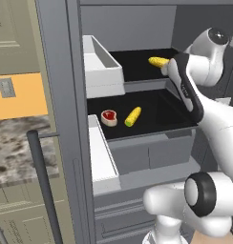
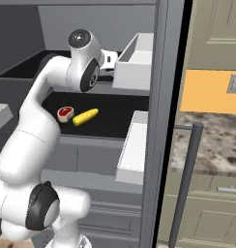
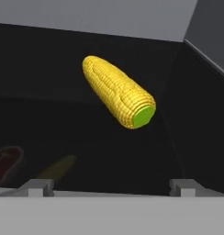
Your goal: Place one corn and one steak in each tupperware on the nearby counter, to pack two identical lunches.
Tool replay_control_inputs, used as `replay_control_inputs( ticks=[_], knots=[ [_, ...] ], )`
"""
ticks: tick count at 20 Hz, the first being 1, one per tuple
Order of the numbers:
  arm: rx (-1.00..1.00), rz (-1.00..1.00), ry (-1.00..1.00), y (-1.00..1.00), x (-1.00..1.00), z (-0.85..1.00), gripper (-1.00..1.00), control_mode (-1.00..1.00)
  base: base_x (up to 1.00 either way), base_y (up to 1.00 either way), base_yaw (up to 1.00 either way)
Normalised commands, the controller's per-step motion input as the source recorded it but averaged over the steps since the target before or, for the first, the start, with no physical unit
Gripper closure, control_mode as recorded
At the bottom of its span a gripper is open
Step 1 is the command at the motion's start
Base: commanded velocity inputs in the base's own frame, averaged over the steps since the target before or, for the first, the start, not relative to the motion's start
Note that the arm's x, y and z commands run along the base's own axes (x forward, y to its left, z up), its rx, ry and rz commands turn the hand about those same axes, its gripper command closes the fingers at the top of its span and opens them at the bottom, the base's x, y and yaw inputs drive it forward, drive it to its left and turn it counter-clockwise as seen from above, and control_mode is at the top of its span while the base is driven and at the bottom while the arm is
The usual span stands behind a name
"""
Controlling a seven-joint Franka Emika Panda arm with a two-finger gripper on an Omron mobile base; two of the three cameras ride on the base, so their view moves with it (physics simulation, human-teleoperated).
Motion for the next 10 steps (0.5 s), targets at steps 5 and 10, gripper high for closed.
replay_control_inputs(
  ticks=[5, 10],
  knots=[
    [0.00, 0.00, 0.01, -0.11, 0.60, 0.01, -1.00, -1.00, 0.00, 0.00, 0.00],
    [0.00, 0.00, 0.00, -0.05, 0.61, 0.00, -1.00, -1.00, 0.00, 0.00, 0.00]
  ],
)
